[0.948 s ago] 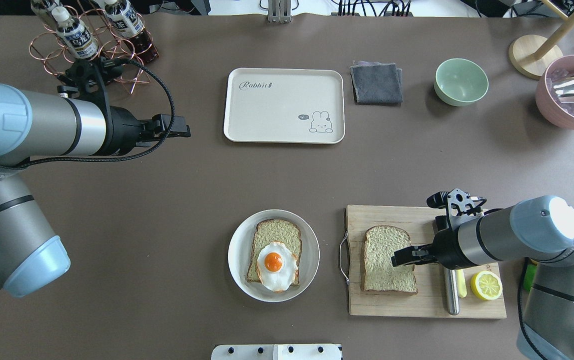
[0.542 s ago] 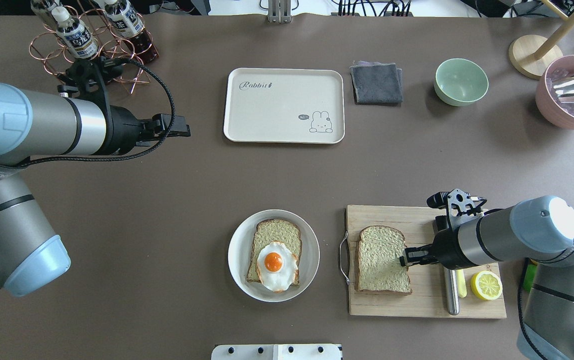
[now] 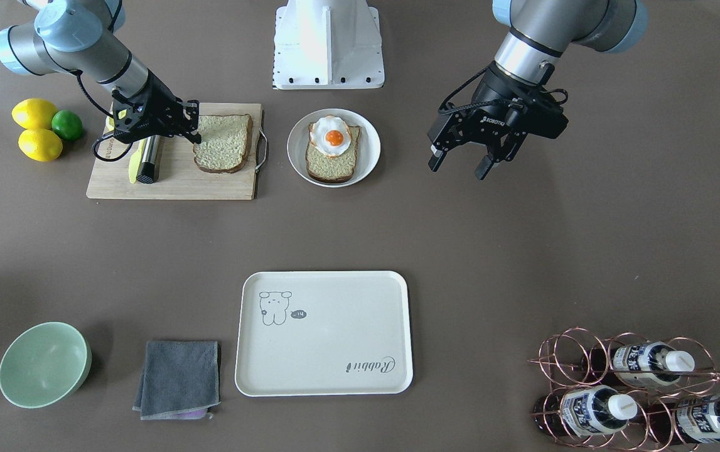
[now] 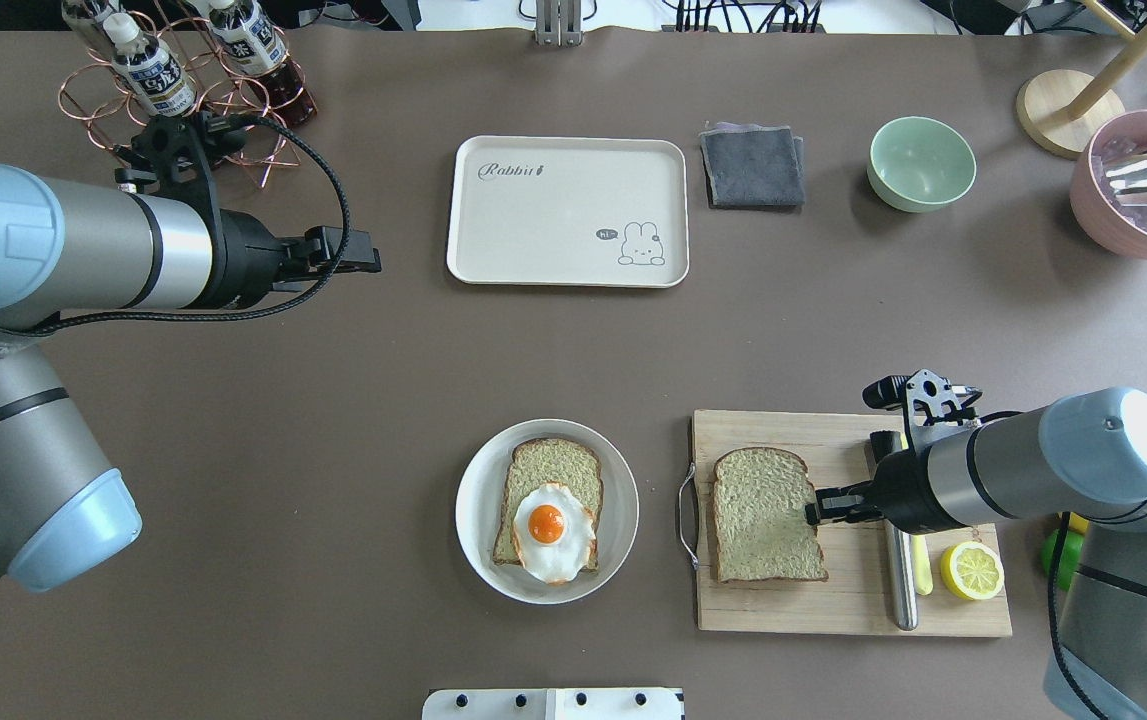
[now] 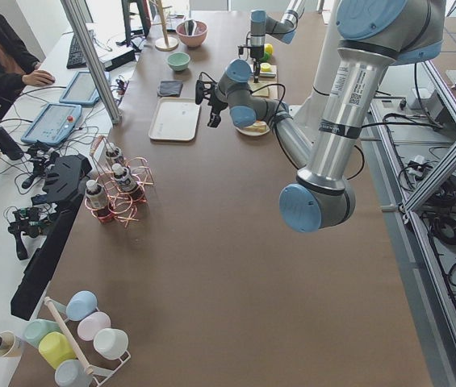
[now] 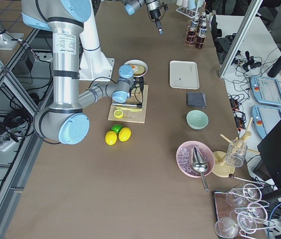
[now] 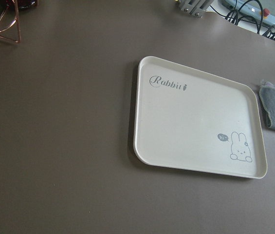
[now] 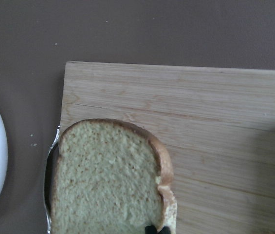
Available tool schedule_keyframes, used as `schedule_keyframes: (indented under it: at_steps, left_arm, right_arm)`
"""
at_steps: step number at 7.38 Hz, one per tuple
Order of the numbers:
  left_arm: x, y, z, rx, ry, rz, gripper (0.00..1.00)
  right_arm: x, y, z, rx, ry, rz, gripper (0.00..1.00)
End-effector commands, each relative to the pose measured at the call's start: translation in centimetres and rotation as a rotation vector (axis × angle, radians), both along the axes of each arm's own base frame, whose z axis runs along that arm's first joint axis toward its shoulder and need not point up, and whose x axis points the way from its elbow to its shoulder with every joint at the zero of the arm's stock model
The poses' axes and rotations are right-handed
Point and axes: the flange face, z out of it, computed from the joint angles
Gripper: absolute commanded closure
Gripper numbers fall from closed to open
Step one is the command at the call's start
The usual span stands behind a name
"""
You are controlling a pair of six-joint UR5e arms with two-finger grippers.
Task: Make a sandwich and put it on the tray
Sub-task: 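Grasp the bread slice on the cutting board with the right gripper and lift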
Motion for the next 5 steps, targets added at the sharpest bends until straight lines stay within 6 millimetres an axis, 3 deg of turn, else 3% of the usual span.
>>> schedule_keyframes:
  at_steps: [1, 2, 5]
  left_arm:
    - [0.1, -0.1, -0.1, 0.001, 0.000, 0.005, 0.05]
    - [0.0, 0.0, -0.1, 0.002, 0.003, 0.006, 0.05]
    - [0.2, -0.1, 0.2, 0.005, -0.006, 0.011, 0.05]
  right_arm:
    - [5.1, -1.7, -1.0, -0.016, -0.125, -0.044, 1.00]
    - [6.2, -2.2, -1.5, -0.025, -0.165, -0.046, 1.00]
    - [4.8, -3.2, -5.5, -0.088, -0.276, -0.007, 1.00]
